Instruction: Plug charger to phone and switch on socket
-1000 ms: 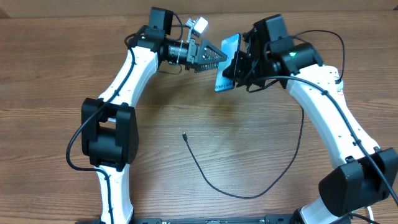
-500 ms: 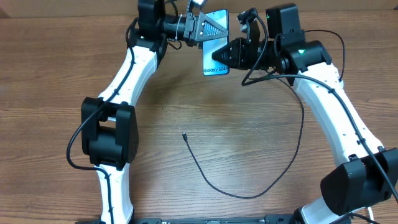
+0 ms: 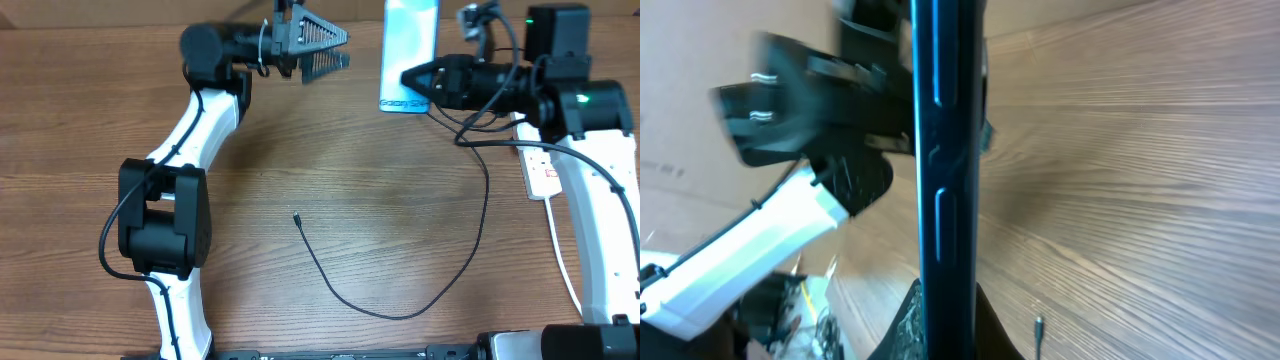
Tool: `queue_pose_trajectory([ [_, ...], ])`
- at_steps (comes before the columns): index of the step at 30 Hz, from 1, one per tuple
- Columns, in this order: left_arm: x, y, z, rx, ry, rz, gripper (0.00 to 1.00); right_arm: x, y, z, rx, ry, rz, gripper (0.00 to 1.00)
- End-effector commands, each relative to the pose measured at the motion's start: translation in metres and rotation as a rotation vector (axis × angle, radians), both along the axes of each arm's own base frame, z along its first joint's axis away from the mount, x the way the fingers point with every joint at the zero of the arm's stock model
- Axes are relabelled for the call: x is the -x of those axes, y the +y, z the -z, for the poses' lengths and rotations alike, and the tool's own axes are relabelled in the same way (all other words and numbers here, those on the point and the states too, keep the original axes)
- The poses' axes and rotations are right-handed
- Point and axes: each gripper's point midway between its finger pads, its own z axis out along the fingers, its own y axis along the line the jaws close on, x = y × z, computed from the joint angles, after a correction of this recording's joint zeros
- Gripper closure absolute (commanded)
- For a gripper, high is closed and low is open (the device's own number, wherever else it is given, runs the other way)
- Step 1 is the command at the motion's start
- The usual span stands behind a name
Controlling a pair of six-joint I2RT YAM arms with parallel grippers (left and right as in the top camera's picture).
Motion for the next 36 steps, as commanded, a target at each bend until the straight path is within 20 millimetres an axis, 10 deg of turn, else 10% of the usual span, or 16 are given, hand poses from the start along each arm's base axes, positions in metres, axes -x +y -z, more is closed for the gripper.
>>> queue_pose_trajectory([
  [1,-0.015,-0.003,0.052,-0.013,0.021,-0.094,0.0,0.009,-0.007,-0.011,0.017,-0.038,0.003,0.96],
  [12,-0.034,0.017,0.202,-0.441,0.091,-0.36,0.0,0.008,-0.029,0.015,0.137,0.036,0.101,0.96],
  [17,-0.02,0.025,0.23,-0.671,0.06,-0.377,0.0,0.011,-0.029,0.017,0.134,0.06,0.099,0.96],
  [22,0.002,0.057,0.165,-0.962,-0.109,-0.47,0.0,0.024,-0.035,0.022,0.122,0.096,0.06,0.96],
  [27,0.06,0.05,0.063,-0.723,-0.228,-0.36,0.0,0.045,-0.027,0.031,0.108,0.117,-0.045,0.96],
  [36,0.091,0.032,0.008,-0.317,-0.31,-0.135,0.07,0.07,0.013,0.009,-0.208,-0.032,-0.335,0.96],
])
